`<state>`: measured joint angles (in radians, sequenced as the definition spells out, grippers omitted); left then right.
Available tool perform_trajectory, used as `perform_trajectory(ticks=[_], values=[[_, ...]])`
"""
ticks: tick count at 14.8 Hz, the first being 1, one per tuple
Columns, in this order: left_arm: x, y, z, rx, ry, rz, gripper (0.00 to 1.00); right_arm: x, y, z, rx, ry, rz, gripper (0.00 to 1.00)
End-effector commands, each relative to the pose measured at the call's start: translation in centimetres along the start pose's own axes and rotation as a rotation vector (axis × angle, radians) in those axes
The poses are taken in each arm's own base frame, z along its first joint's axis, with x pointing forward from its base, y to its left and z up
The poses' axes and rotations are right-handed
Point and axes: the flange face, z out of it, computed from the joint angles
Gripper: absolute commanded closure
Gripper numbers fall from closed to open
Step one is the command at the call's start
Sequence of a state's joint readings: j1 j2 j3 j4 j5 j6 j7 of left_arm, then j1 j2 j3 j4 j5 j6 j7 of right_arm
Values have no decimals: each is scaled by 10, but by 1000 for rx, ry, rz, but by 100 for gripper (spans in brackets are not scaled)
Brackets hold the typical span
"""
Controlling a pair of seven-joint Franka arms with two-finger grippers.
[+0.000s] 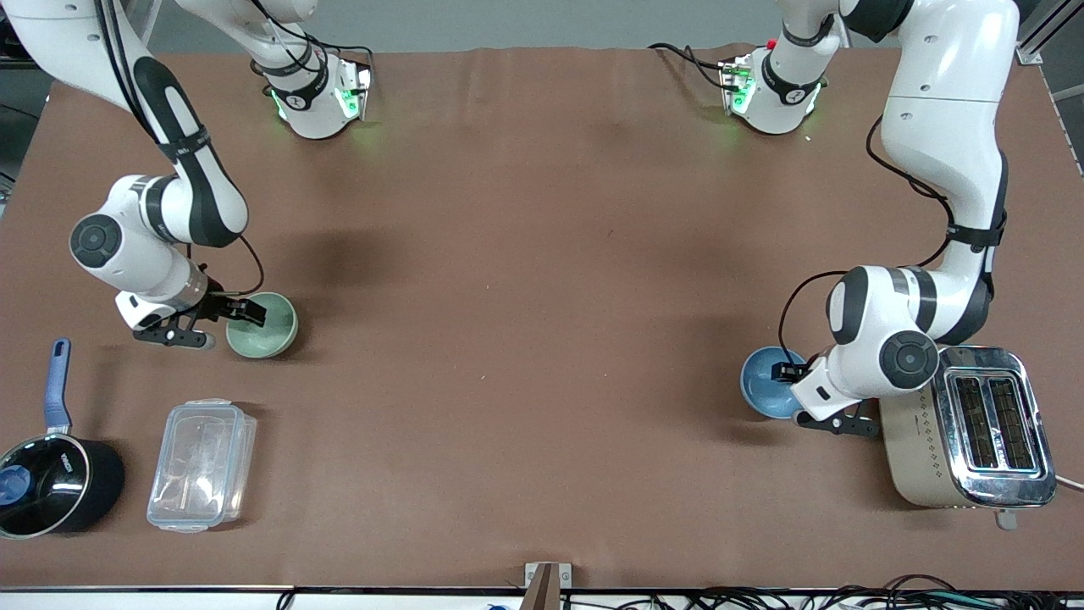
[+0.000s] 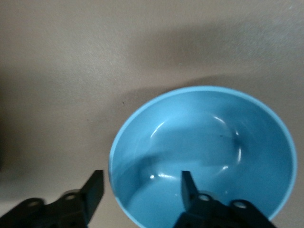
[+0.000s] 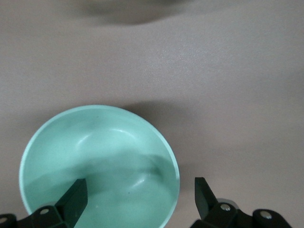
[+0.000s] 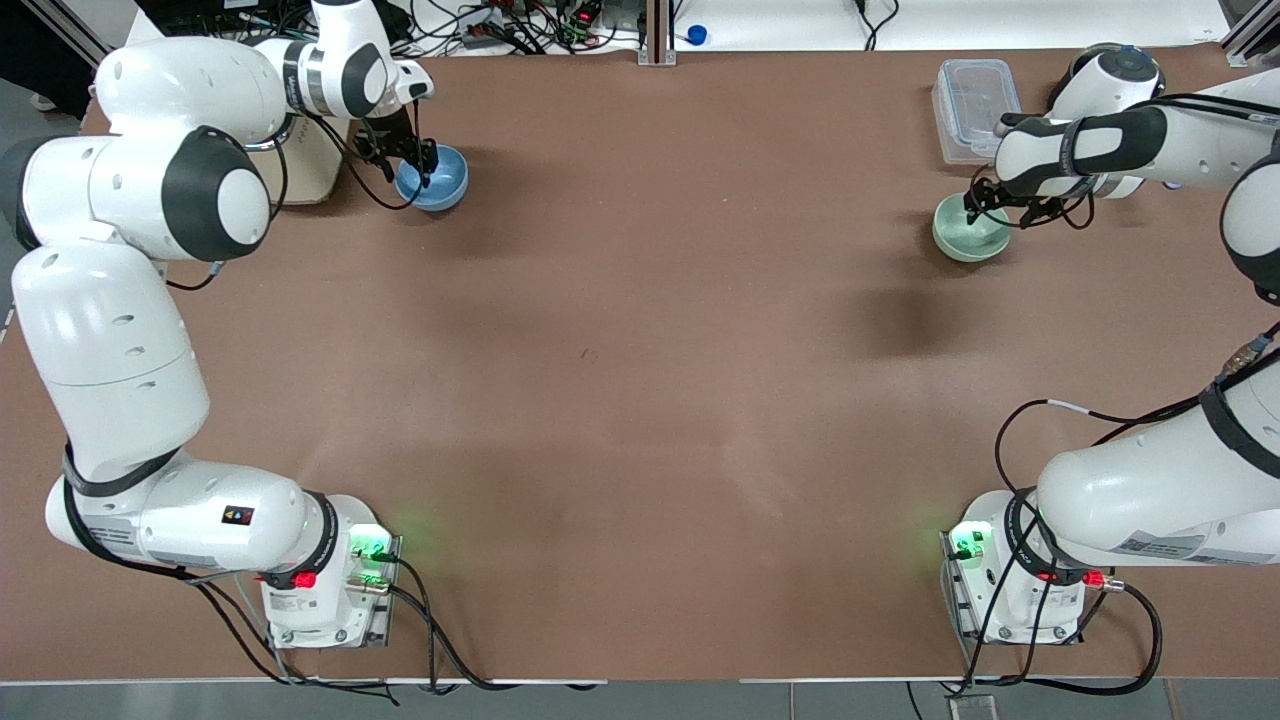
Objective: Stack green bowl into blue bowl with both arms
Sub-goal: 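Grasp the green bowl with the right gripper while the left gripper slides the blue bowl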
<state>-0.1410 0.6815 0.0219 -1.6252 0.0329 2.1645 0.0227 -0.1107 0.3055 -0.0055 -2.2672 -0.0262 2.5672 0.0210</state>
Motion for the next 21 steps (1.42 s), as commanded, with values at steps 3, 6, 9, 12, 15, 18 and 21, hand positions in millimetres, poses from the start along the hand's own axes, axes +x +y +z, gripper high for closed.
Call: perform_trajectory(ticks=[3,6,9,12,15,18,21], values=[[6,1,-6,-14,15,0,96,0,10,14,-12,34,-75,7],[16,47,-51,-123,86,0,100,-1,28,17,-14,28,-104,20],[11,123,-91,-201,105,22,100,-1,27,17,-14,28,-106,33],[-4,223,-104,-262,82,-39,100,-3,25,18,-12,24,-101,38],[-23,325,-75,-266,49,-19,100,-3,26,20,-7,29,-86,52],[-37,379,-51,-269,64,-43,100,-5,29,25,0,34,-65,79],[-52,419,-24,-258,80,-60,100,-5,34,23,5,23,-39,100]])
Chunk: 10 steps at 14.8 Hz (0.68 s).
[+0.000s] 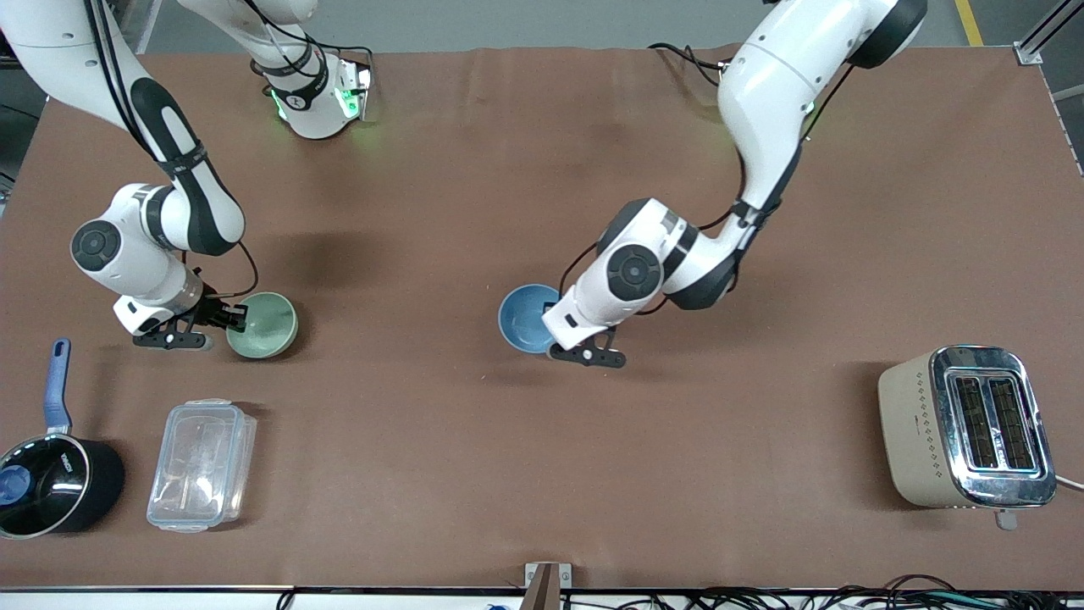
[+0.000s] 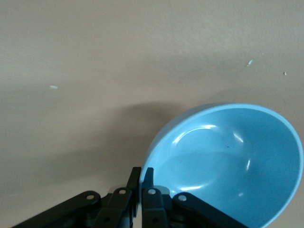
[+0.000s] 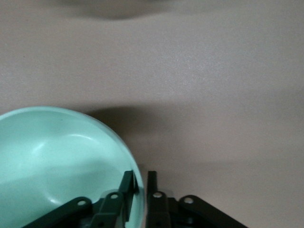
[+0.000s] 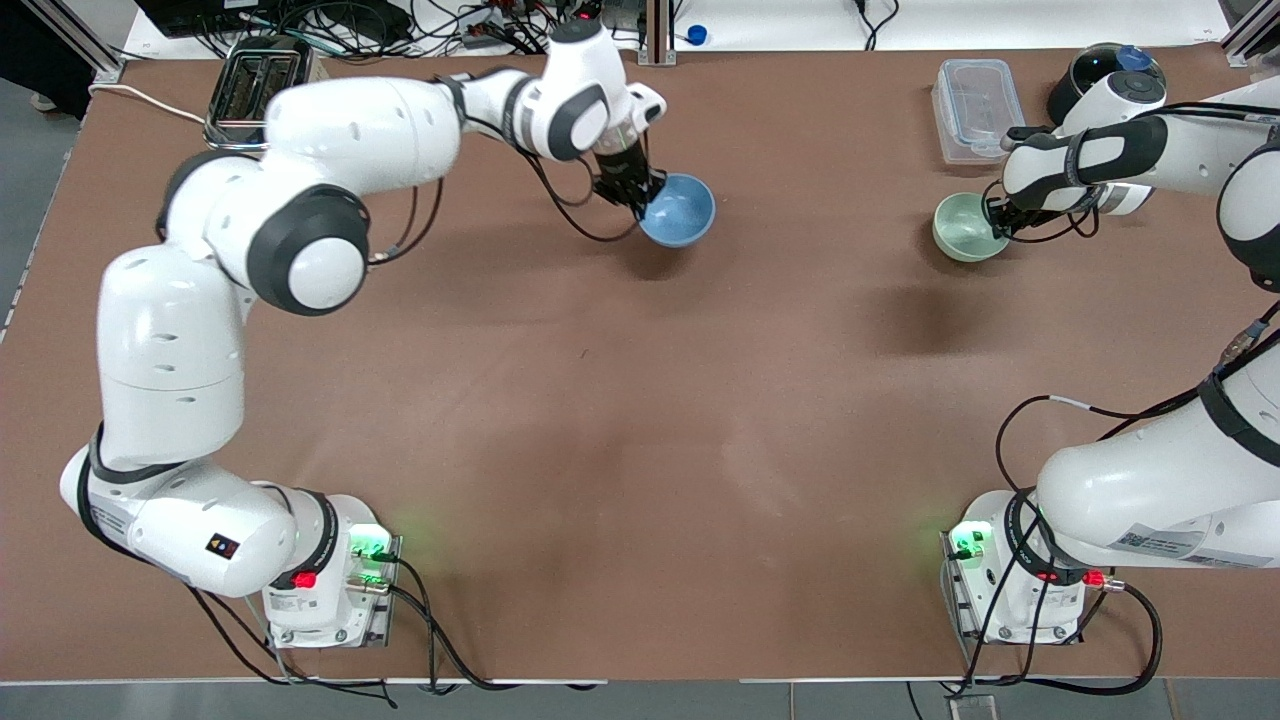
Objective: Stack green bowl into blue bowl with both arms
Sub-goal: 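Grasp the green bowl with the right gripper while the left gripper slides the blue bowl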
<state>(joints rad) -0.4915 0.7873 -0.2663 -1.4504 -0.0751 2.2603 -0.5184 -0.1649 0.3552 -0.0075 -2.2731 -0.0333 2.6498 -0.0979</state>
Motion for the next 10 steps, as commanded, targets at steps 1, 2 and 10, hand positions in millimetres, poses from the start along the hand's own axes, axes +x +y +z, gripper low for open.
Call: perform_trajectory(ticks=[1,2,10], values=[[-2,16,14,30,37,-15,99,-6,2,-4,11,-25,29,100],[-4,17,17,41,39,-6,99,-4,0,-20,13,-45,24,100],[11,0,-42,76,84,-28,0,20,-120,-130,-12,-132,129,100]])
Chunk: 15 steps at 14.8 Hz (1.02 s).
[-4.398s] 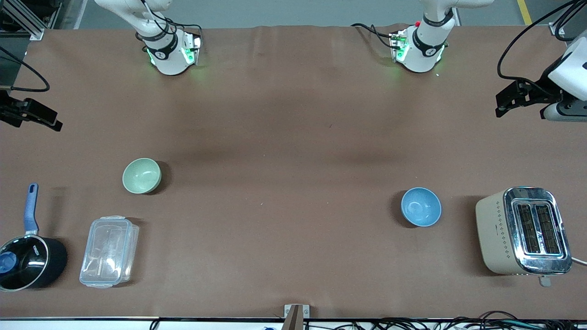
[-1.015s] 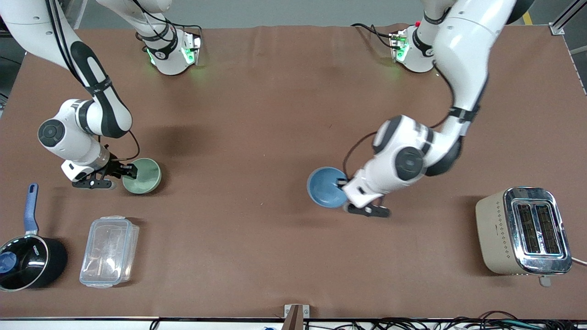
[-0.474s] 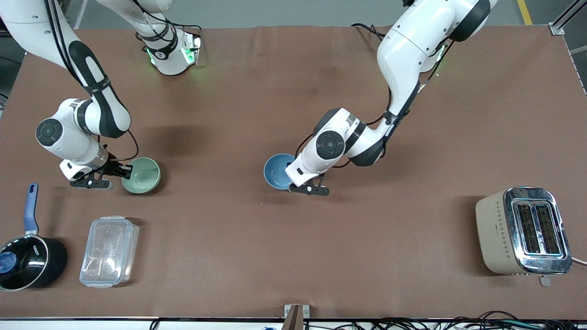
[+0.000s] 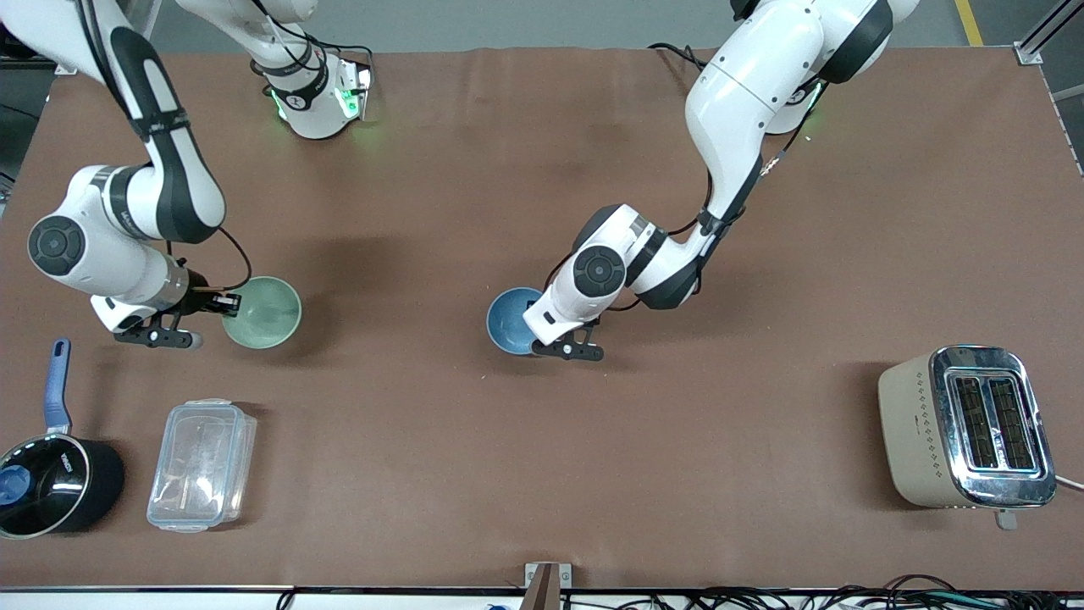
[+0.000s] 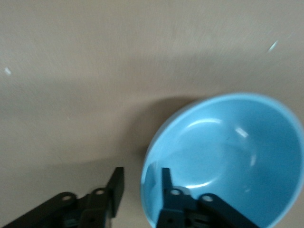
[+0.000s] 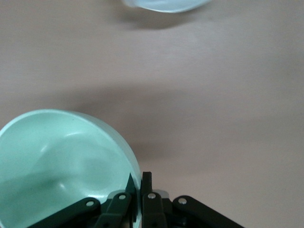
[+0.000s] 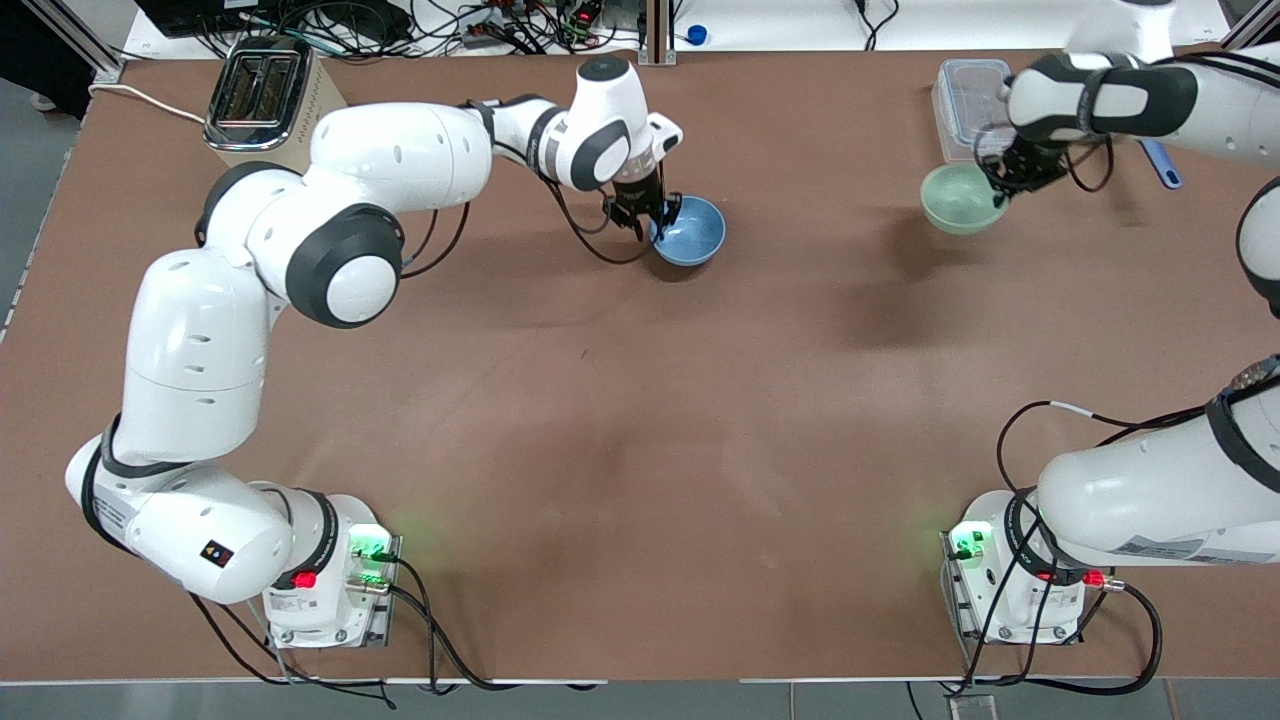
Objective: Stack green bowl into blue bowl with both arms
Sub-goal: 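Carry the green bowl over the blue bowl while the left gripper withdraws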
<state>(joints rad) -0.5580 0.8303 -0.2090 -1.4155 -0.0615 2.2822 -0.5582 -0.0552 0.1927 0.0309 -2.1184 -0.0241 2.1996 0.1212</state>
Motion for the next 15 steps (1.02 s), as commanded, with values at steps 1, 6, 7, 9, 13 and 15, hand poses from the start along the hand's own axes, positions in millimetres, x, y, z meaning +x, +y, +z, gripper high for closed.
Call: perform_trajectory(ticks=[1,6,7,9,13,15], values=[[22,-29,-110,68,86,-38,0,-16,-78,-23,-14,7,69,100],[36,-155,-311,129,172,-195,0,-55,-245,-46,61,43,183,100],[31,-174,-339,129,181,-173,0,-55,-269,-45,87,29,193,100],[17,-216,-387,140,163,-123,0,-60,-312,-38,96,28,211,100],[-11,-279,-446,157,121,0,0,-73,-384,-6,122,52,236,100],[-27,-288,-465,158,114,32,0,-81,-398,9,127,49,228,100]])
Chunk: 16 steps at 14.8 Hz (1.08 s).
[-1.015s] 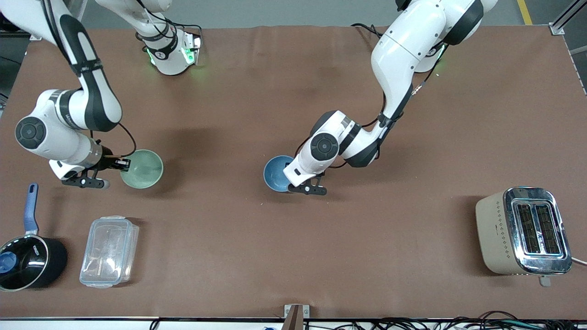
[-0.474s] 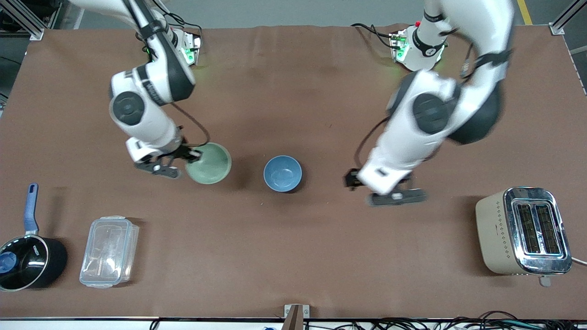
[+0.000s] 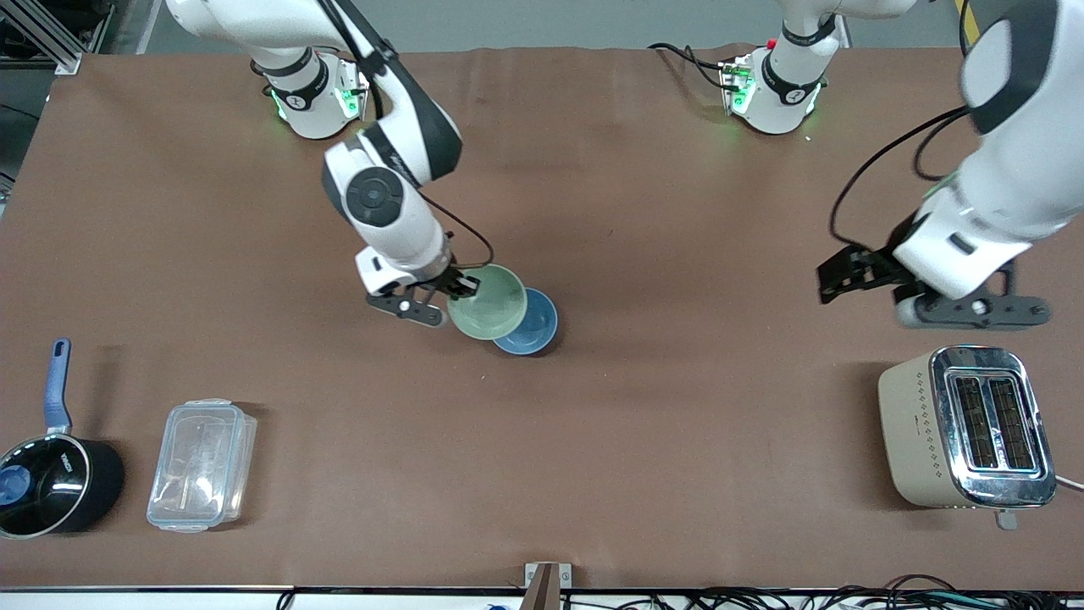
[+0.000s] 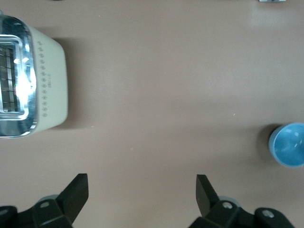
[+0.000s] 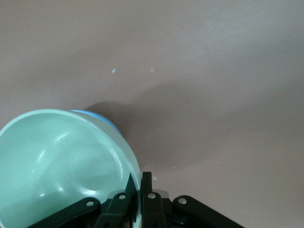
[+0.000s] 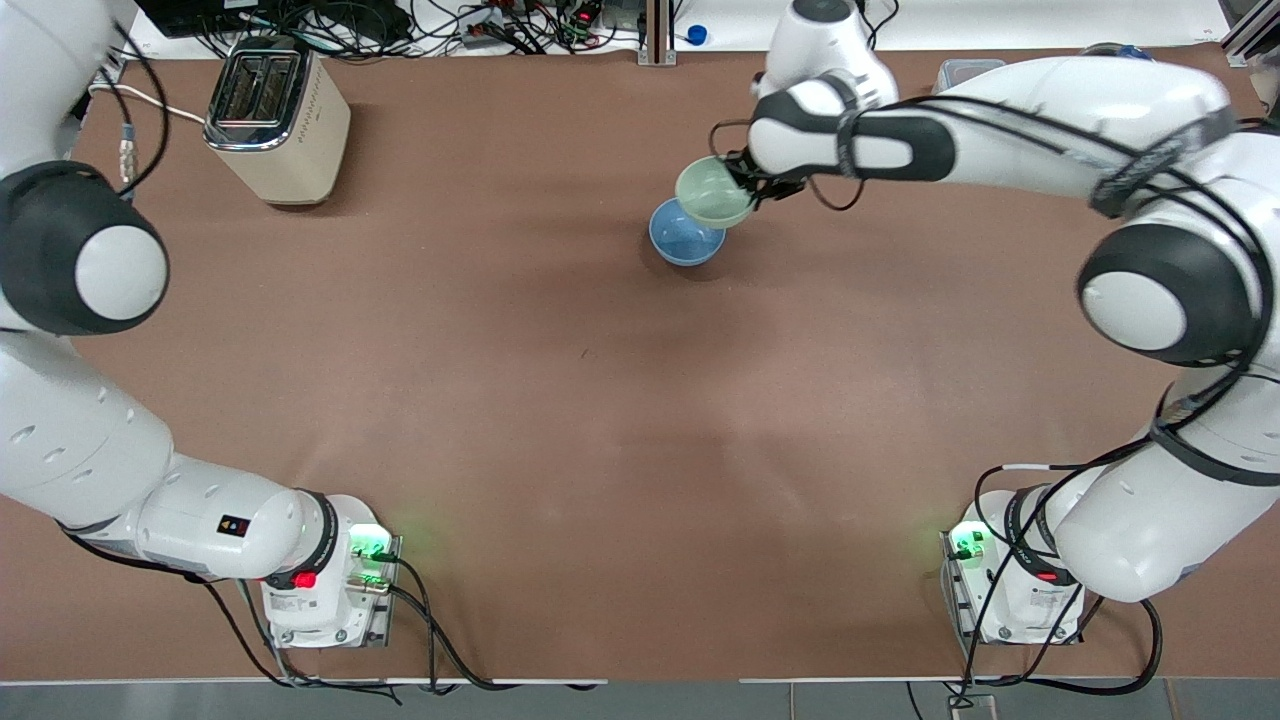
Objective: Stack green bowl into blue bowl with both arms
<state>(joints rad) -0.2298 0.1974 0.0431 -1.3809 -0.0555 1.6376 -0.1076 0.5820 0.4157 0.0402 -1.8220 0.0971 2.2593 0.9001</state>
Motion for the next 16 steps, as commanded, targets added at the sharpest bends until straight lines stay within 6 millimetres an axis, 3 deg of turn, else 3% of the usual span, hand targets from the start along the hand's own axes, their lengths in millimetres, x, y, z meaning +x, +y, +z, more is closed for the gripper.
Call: perform_trajectory(ticks=[1,3,5,9,14,16], values=[[-30,-15,-22,20,-48,36,0,-6,-16,16,28,-18,33,100],[-50,-24,-34,19,-79,33,0,-8,-22,26,63,-22,49,100],[-56,-32,-43,18,-72,53,0,-10,-23,34,58,-28,45,100],[-84,-33,-36,64,-111,95,0,-17,-26,38,52,-34,32,100],[-87,-39,-39,91,-106,87,0,-19,-31,47,69,-19,26,100],[-89,-33,-41,91,-100,97,0,-18,-30,48,67,-18,27,100]])
